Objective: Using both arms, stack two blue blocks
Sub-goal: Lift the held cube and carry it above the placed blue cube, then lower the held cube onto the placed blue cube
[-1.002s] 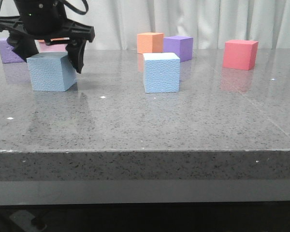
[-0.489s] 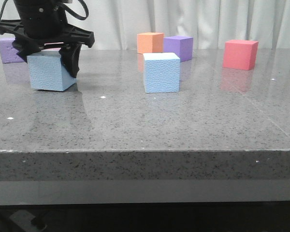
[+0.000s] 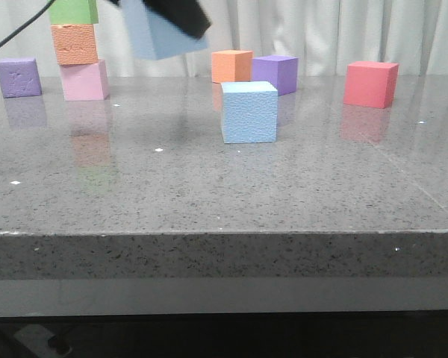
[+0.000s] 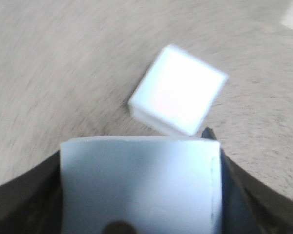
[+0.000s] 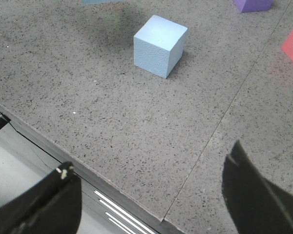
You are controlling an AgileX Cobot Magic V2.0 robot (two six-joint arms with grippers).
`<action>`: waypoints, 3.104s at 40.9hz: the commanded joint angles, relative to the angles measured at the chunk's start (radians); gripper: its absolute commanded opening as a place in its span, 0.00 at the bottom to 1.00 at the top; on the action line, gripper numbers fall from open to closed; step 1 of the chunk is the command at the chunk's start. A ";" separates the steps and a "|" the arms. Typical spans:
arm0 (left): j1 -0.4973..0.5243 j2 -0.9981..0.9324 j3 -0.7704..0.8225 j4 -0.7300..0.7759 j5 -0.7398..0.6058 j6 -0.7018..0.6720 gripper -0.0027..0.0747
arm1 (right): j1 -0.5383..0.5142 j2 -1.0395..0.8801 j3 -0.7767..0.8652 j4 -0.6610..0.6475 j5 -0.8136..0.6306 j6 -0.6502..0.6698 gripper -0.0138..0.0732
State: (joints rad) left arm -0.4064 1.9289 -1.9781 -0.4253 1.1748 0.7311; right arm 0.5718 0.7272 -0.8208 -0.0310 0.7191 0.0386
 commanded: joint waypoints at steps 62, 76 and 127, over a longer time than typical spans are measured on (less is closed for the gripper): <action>-0.163 0.050 -0.114 0.050 -0.175 0.251 0.53 | -0.005 -0.004 -0.024 -0.013 -0.066 -0.010 0.84; -0.163 0.054 -0.114 0.071 -0.168 0.292 0.53 | -0.005 -0.004 -0.024 -0.013 -0.066 -0.010 0.84; -0.163 0.099 -0.108 0.018 -0.199 0.369 0.72 | -0.005 -0.004 -0.024 -0.013 -0.066 -0.010 0.84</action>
State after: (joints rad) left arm -0.5617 2.0814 -2.0582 -0.3719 1.0229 1.1013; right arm 0.5718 0.7272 -0.8208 -0.0315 0.7191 0.0386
